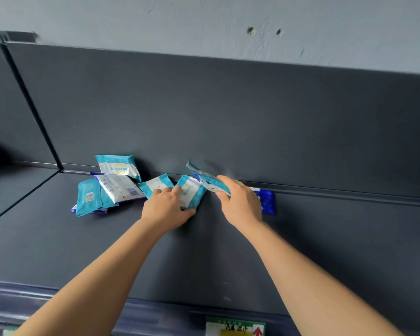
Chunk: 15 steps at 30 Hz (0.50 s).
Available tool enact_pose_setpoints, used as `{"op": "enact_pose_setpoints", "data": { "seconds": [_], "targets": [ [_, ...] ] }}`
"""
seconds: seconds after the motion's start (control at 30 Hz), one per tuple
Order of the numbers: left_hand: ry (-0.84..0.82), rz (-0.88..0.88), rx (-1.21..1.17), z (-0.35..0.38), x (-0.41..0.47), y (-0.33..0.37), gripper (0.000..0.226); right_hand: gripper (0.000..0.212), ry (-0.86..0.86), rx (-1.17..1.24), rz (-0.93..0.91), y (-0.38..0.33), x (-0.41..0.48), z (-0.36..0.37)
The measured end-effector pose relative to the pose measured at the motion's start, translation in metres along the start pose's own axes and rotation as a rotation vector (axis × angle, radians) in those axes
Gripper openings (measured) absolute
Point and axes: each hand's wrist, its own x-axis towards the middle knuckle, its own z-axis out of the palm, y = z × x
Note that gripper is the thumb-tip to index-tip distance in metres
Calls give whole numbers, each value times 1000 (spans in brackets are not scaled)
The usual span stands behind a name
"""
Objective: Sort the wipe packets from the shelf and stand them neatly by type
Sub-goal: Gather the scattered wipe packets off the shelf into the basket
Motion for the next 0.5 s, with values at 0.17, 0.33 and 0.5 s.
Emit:
{"op": "enact_pose_setpoints", "data": {
  "seconds": [0.17,0.33,0.5],
  "targets": [
    [56,73,175,-7,-13,4,33,39,-11,10,-23,0,-16,-5],
    [84,156,231,-7,-33,11,47,38,-11,14,-16,-2,-29,-13],
    [275,118,-185,-17,-43,0,48,34,29,29,41,-11,-50,-23]
  ]
}}
